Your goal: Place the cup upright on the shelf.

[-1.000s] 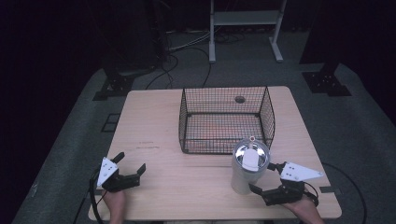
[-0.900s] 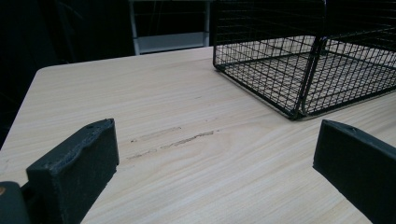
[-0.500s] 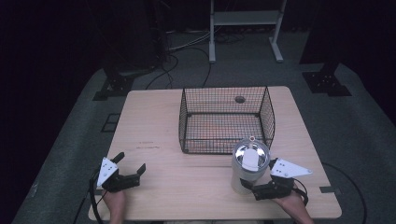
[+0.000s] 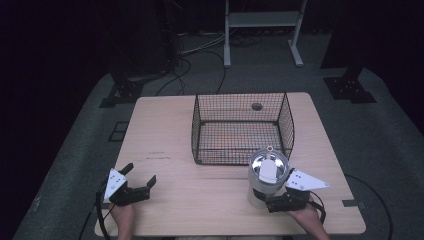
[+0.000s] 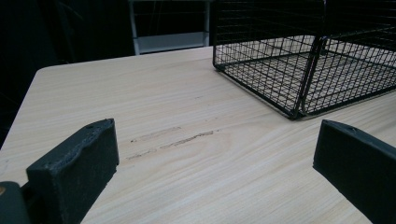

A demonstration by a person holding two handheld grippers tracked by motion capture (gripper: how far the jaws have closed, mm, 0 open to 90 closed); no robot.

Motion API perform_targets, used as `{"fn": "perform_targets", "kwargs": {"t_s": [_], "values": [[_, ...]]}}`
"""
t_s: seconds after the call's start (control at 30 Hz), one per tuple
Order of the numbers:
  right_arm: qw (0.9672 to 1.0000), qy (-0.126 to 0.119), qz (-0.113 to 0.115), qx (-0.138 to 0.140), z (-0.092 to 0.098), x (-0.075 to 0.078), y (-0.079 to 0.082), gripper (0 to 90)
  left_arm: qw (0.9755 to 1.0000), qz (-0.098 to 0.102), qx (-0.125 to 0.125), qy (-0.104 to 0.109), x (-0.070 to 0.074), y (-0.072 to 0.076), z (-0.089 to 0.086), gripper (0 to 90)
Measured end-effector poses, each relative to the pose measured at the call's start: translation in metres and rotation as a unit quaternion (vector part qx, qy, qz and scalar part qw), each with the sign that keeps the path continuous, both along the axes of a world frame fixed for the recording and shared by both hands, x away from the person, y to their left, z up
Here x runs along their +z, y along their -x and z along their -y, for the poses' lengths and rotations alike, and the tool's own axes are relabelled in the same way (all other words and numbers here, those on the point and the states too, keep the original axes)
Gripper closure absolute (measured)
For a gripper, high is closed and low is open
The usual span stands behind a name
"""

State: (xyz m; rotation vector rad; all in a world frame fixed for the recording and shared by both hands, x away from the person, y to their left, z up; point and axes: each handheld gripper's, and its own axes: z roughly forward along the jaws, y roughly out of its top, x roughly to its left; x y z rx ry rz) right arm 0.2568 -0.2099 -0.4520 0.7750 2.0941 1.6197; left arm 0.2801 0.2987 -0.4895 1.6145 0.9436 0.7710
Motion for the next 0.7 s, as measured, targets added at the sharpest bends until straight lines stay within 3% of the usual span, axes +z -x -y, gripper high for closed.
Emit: {"fn": "perform_targets", "kwargs": {"t_s": [0.23, 0.7], "values": [[0.9999, -0.008, 0.011, -0.001, -0.0014, -0.0024, -0.0006, 7.9, 1.0, 0.001, 0.0, 0.001, 0.0, -0.0001, -0.0001, 0.0], [1.0, -0.001, 0.001, -0.002, 0.001, 0.0005, 0.0007, 8.4, 1.0, 0.002, -0.001, 0.004, 0.0, 0.0003, -0.0007, 0.0]]}}
